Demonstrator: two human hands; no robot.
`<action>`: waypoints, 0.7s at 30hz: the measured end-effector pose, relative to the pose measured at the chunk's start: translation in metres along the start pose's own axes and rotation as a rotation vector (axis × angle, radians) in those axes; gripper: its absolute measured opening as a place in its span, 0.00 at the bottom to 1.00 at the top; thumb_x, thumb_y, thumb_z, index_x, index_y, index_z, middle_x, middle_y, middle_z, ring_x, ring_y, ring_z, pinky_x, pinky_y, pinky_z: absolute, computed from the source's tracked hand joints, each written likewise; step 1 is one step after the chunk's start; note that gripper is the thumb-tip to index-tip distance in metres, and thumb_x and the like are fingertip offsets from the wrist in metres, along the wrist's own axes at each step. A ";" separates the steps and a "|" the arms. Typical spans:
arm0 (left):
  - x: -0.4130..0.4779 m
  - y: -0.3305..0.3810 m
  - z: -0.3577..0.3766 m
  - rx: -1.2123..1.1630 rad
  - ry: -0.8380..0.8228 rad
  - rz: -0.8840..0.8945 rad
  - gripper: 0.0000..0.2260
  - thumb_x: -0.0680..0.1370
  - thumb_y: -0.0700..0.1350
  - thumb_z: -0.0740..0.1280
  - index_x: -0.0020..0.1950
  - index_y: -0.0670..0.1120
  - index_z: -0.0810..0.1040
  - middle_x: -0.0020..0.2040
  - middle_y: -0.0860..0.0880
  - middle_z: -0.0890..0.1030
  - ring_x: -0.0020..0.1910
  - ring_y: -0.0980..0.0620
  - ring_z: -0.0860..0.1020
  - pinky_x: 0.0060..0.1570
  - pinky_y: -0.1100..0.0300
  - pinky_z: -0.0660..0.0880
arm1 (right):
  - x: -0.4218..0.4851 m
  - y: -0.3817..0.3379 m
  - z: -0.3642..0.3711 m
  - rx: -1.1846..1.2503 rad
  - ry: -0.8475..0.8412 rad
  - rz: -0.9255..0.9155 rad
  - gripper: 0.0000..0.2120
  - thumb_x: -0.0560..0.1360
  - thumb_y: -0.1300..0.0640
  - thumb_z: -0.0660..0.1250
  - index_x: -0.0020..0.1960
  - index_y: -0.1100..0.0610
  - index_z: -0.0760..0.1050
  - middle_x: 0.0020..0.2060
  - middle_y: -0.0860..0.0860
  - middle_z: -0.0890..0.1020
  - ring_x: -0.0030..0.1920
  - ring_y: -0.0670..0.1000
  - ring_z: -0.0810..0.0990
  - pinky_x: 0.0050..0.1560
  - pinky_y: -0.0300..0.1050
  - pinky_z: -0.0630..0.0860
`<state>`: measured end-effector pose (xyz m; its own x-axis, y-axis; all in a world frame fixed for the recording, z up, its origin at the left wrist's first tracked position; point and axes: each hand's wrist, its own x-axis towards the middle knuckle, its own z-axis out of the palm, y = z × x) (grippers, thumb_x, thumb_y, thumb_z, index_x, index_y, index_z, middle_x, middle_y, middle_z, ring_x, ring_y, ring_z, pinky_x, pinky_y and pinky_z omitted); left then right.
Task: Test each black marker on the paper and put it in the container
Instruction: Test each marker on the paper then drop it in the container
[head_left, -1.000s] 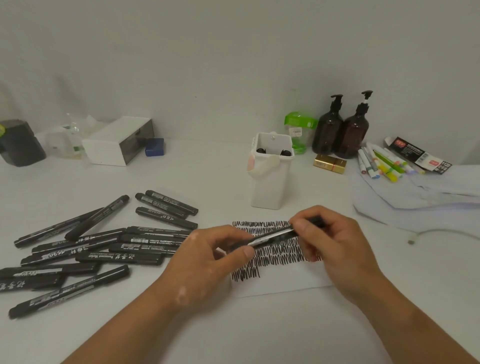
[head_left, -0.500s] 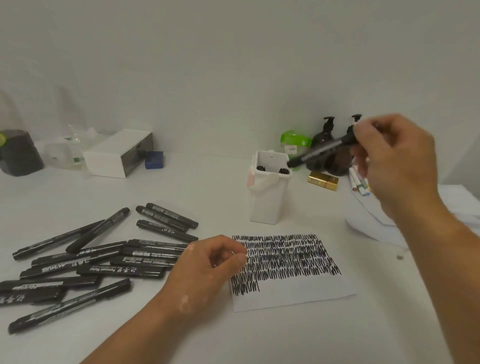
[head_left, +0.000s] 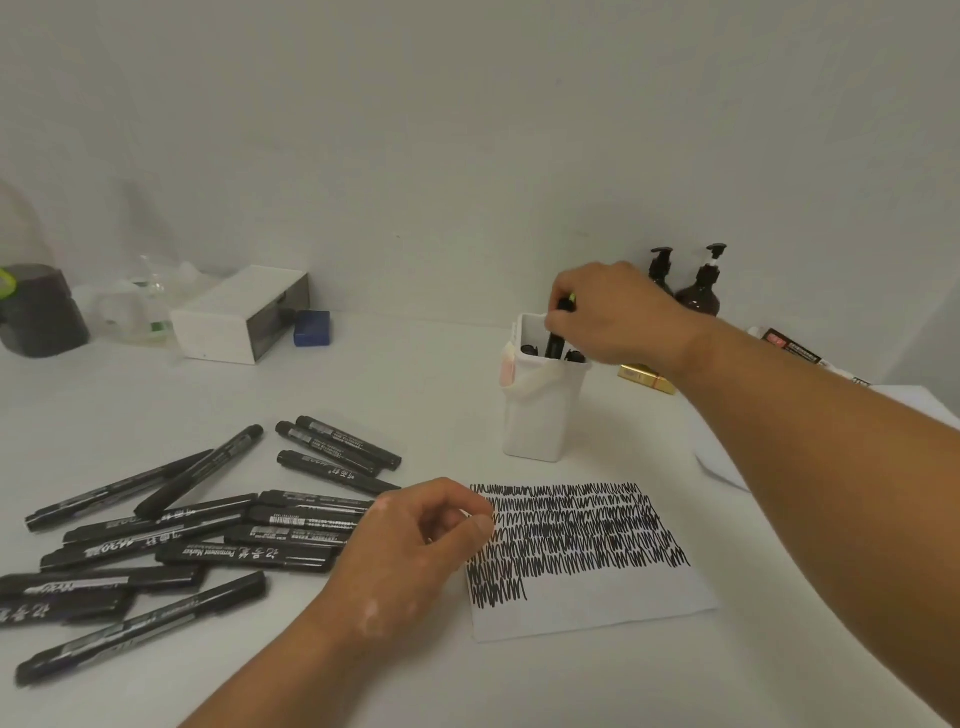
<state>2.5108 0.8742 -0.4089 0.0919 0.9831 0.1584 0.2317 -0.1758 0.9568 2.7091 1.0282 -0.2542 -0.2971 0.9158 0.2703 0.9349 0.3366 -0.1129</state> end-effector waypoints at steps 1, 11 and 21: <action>0.000 0.000 0.000 -0.005 -0.001 0.001 0.05 0.76 0.46 0.73 0.45 0.57 0.84 0.32 0.54 0.78 0.32 0.56 0.74 0.37 0.63 0.71 | 0.000 -0.001 0.005 -0.036 -0.035 -0.014 0.08 0.79 0.52 0.63 0.50 0.51 0.80 0.47 0.50 0.83 0.47 0.54 0.78 0.44 0.47 0.75; 0.001 0.000 0.001 0.012 0.001 0.026 0.03 0.76 0.48 0.74 0.44 0.58 0.84 0.31 0.56 0.79 0.32 0.57 0.75 0.38 0.62 0.73 | 0.000 -0.005 0.023 -0.166 -0.071 -0.093 0.08 0.79 0.56 0.60 0.43 0.48 0.74 0.42 0.49 0.78 0.45 0.55 0.76 0.44 0.48 0.72; 0.000 -0.003 0.000 0.040 -0.004 0.022 0.03 0.76 0.49 0.73 0.46 0.58 0.84 0.33 0.55 0.81 0.33 0.57 0.76 0.40 0.58 0.74 | -0.009 -0.005 0.009 -0.006 0.045 -0.086 0.09 0.80 0.55 0.62 0.48 0.52 0.80 0.44 0.49 0.83 0.48 0.55 0.80 0.49 0.50 0.79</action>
<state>2.5098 0.8751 -0.4112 0.1015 0.9788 0.1779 0.2681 -0.1992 0.9426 2.7053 1.0207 -0.2649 -0.3677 0.8725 0.3218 0.9073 0.4124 -0.0814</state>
